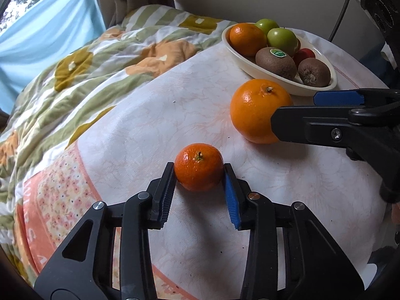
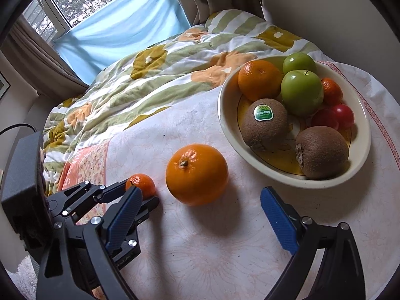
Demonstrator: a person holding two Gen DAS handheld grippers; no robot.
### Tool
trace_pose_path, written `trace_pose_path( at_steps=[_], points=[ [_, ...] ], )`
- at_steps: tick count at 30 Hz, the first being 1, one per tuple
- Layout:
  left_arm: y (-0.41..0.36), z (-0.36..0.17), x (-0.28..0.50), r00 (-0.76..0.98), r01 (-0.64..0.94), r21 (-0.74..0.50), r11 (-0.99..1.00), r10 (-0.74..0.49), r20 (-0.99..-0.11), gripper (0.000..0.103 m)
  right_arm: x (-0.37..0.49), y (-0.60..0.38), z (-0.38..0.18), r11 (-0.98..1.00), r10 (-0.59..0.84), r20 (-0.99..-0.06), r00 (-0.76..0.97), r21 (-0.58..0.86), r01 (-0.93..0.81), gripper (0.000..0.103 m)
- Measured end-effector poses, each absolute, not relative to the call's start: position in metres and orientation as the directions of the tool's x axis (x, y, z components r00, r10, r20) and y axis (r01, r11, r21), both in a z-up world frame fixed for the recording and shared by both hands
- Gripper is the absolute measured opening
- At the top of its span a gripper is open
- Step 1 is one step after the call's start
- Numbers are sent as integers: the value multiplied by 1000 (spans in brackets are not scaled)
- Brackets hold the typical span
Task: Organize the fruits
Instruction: 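Grasp the small tangerine with the left tool while the right tool grasps the large orange, then lower the tangerine into the bowl with the left tool while the right tool places the orange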
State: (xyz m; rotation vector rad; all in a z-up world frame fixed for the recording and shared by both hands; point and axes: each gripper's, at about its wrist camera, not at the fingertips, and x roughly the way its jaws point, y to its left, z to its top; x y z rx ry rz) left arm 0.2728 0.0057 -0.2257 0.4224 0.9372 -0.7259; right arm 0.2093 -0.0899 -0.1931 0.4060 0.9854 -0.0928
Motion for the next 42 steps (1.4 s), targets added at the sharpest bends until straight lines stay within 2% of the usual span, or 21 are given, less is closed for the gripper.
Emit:
trace_pose_path(
  at_steps=[8,11,19,22,24,34,42],
  points=[
    [18,-226,270,389,690,13,724,-355,-850,41,219,-81,-201,941,117,-833,540,268,209,82],
    [22,-226,269,393,678,13,735,-347,-851,41,224,-79,-204,950,114,-836,538,250,188,74],
    [36,-221,265,409,641,4,768,-337,-848,41,234,-75,-207,966,74,-834,546,197,170,72],
    [41,-217,262,418,628,3,778,-334,-845,41,236,-77,-209,969,60,-836,545,180,170,69],
    [45,-215,260,421,619,0,786,-332,-844,41,236,-77,-210,972,45,-837,545,162,168,63],
    [57,-204,250,446,573,-4,820,-316,-837,41,236,-74,-213,979,49,-843,536,146,140,59],
    [58,-180,242,475,532,5,847,-294,-829,41,219,-73,-183,981,86,-814,575,170,95,58]
  ],
)
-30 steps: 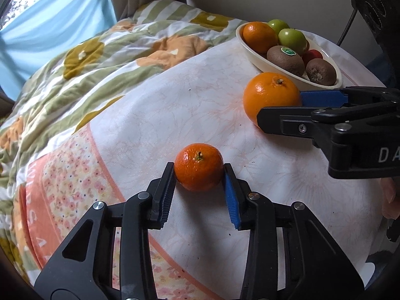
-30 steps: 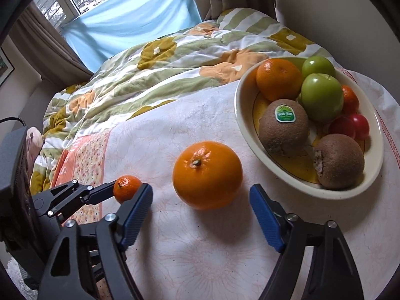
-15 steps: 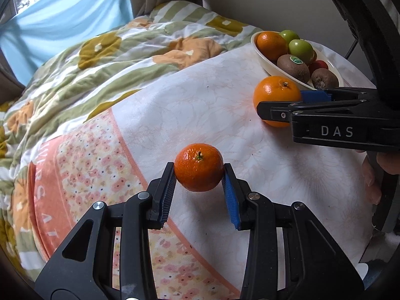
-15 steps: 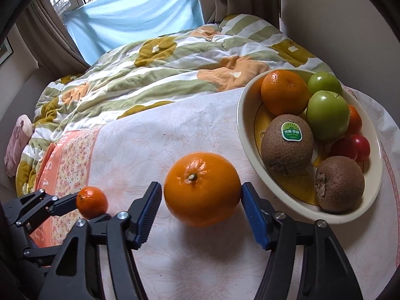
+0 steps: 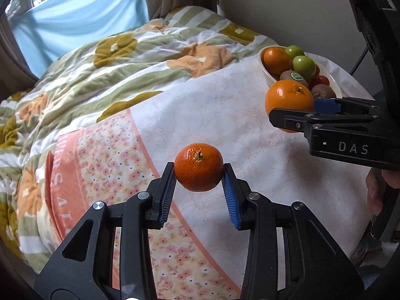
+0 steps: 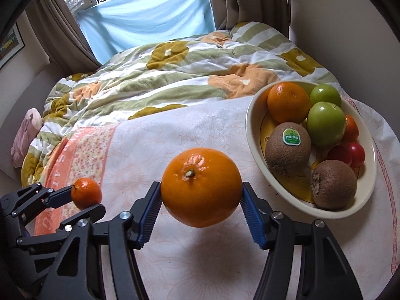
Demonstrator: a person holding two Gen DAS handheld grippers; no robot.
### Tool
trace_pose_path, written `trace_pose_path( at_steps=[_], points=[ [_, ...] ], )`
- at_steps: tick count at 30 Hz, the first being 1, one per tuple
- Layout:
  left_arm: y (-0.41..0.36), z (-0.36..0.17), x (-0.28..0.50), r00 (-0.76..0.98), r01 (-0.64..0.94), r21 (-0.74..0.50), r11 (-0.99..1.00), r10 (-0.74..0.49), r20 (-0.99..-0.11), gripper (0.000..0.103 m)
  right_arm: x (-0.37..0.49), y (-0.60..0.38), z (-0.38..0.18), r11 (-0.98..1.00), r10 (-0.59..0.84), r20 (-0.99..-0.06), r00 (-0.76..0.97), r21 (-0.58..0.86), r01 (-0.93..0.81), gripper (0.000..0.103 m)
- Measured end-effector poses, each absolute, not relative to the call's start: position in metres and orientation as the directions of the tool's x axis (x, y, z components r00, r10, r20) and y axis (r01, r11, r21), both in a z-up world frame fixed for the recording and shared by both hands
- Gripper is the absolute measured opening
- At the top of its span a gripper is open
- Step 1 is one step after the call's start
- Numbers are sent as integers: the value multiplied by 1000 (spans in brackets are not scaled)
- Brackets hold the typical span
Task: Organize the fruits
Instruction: 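Lower the tangerine into the bowl with the left tool while the right tool places the orange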
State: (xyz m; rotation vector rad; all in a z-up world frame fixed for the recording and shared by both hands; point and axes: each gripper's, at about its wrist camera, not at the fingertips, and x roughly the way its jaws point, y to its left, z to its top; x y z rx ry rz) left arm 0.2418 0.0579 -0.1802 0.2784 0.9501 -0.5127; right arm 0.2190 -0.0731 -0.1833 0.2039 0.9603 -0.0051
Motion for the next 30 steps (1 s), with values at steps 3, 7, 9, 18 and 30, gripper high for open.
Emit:
trace_pose_path(
  at_steps=[3,7,9,18,30],
  points=[
    [51,-167,240,487,519,3,855,-293,-823,41,211,-79,-169,980,101,-805,585,182,82,58],
    [39,-147,236,504,500,-4,866,-295,-811,41,200,-93,-147,980,104,-791,603,185,74,58],
    [31,-137,235,514,490,-6,872,-294,-806,41,194,-104,-138,979,105,-786,609,190,76,58],
    [-21,-108,232,544,468,-12,884,-298,-785,41,175,-170,-109,981,93,-777,623,179,77,59],
    [-119,-115,237,528,480,-29,877,-315,-788,41,169,-258,-113,980,113,-782,613,190,62,59]
  ],
)
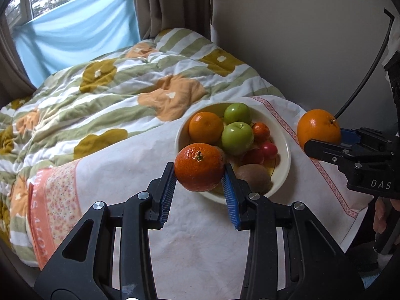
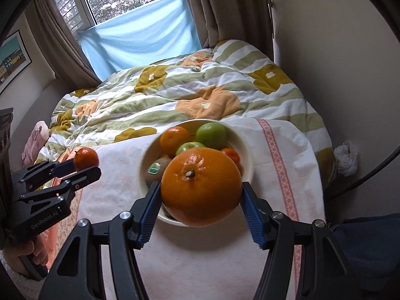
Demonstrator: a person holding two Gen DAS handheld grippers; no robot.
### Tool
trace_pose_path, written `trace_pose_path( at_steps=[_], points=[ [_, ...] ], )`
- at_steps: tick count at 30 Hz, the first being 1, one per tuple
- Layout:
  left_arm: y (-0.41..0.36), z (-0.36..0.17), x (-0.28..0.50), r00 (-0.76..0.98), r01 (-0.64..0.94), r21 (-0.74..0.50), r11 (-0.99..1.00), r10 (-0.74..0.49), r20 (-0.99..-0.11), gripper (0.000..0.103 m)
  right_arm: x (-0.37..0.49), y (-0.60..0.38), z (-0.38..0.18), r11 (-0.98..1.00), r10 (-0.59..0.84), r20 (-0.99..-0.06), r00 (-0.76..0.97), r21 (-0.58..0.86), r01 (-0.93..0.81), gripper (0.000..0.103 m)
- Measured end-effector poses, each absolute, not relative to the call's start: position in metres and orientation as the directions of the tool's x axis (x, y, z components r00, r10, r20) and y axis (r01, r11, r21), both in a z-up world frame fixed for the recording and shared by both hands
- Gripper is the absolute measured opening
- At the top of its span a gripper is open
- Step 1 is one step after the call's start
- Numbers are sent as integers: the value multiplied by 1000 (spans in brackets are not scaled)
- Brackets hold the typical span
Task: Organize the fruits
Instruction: 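Lower the tangerine into the bowl with the left tool while the right tool places the orange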
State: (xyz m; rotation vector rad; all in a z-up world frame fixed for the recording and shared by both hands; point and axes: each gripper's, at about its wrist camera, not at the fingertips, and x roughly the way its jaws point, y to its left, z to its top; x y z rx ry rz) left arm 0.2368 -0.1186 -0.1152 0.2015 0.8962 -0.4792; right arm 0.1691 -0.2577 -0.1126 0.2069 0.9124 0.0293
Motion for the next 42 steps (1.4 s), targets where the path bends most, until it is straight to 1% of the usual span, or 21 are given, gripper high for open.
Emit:
trace_pose_path(
  at_steps=[10,21,22,23,24,25,26,27,29,42],
  points=[
    [-171,-154,256,494,435,-43,899,-278,-824,41,188,-302,-129,977,170,-788,592,214,4,59],
    [-187,-175,269,467,380,-31,924,-221,-856,41,208,-321,-144,968,230,-793,564,244,-52,59],
    [-189,-176,270,466,382,-30,924,-220,-857,42,209,-322,-145,968,232,-793,563,245,-54,59],
    [-190,-176,270,467,385,-24,923,-217,-857,44,210,-322,-145,968,233,-793,563,245,-56,59],
    [-191,-176,271,466,388,-19,921,-214,-859,59,211,-323,-146,967,235,-792,564,248,-55,59],
    [-192,-176,271,469,389,-10,921,-207,-858,89,211,-323,-146,967,235,-792,564,249,-54,59],
    [-191,-173,269,483,384,3,923,-198,-853,101,212,-324,-146,966,238,-791,564,253,-52,59],
    [-190,-169,266,506,379,11,925,-197,-840,103,212,-324,-147,965,239,-790,564,256,-52,58],
    [-186,-161,263,519,382,5,924,-210,-828,103,213,-325,-146,965,242,-789,564,256,-56,58],
    [-150,-132,243,554,315,-5,949,-188,-811,103,214,-311,-137,961,271,-782,561,252,-113,58]
  ],
)
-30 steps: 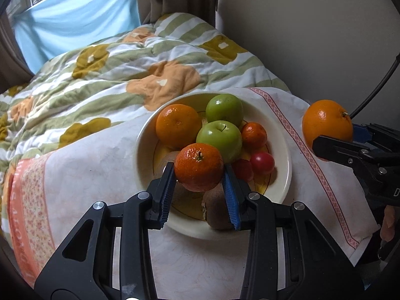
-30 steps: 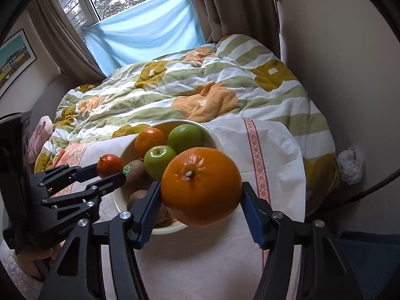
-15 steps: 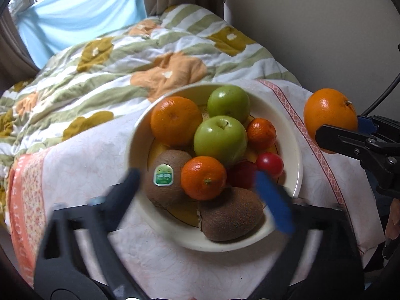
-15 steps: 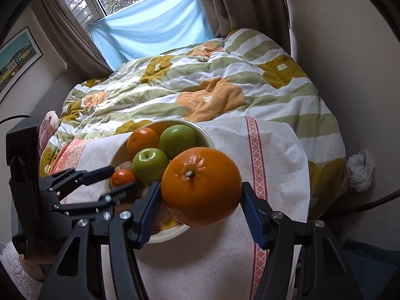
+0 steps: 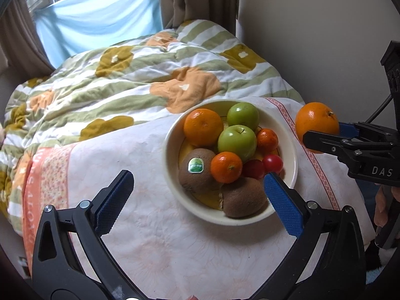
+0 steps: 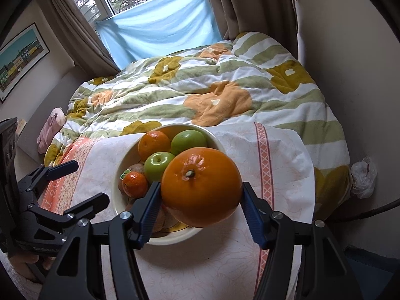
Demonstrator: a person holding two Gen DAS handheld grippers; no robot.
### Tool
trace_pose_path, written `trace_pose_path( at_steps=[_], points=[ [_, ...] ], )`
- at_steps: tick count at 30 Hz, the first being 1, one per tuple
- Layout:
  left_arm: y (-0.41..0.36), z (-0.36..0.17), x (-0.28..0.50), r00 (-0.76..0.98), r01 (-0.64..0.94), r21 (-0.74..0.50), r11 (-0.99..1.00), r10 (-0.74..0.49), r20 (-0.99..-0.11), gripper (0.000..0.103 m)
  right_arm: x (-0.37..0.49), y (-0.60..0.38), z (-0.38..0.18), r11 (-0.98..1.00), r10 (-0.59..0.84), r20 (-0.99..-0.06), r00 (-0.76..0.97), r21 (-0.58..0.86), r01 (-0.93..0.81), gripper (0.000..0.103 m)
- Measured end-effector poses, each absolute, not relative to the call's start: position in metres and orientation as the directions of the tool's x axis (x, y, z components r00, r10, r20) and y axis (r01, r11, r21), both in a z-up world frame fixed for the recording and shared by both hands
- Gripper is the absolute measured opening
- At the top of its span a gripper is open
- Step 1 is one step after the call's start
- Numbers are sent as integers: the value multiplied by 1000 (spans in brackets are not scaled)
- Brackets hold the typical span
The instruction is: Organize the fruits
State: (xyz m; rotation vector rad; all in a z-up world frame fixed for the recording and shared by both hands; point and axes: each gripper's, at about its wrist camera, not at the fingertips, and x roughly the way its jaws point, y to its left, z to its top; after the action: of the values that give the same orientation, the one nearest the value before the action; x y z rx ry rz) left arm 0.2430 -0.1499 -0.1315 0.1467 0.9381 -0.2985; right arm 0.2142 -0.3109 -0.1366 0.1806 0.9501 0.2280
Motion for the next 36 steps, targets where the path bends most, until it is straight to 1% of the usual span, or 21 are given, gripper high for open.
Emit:
trace_pose_path(
  at_steps=[3,8,17,24,26,27,28,30,31,36],
  points=[
    [-140,-129,238,559,291,-11,957,-179,-810,103,214,-302,-138,959,283,-785,551,251,-135,58],
    [-127,-130,230,563,245,19,969,-126,-817,103,214,-286,-146,953,303,-800,518,253,-168,58],
    [-107,-141,216,552,169,5,986,-91,-829,103,214,-272,-168,948,317,-813,488,255,-191,59],
    [-98,-150,211,540,132,-7,991,-78,-838,103,218,-271,-175,949,312,-805,504,243,-200,59],
    [-97,-151,211,535,124,-11,992,-76,-842,103,221,-269,-181,951,307,-819,486,238,-200,59],
    [-96,-151,211,533,121,-11,993,-75,-843,103,221,-269,-182,946,322,-812,487,252,-206,61],
    [-96,-151,211,531,119,-11,993,-73,-844,103,220,-270,-181,943,329,-807,491,259,-207,64],
    [-95,-150,210,532,115,-14,993,-74,-844,103,217,-270,-180,945,326,-796,510,254,-206,92],
    [-95,-150,210,531,114,-16,993,-74,-844,103,216,-270,-178,945,324,-792,517,249,-211,95],
    [-93,-145,209,538,119,-16,993,-78,-839,103,215,-271,-175,950,308,-793,526,228,-212,95]
  ],
)
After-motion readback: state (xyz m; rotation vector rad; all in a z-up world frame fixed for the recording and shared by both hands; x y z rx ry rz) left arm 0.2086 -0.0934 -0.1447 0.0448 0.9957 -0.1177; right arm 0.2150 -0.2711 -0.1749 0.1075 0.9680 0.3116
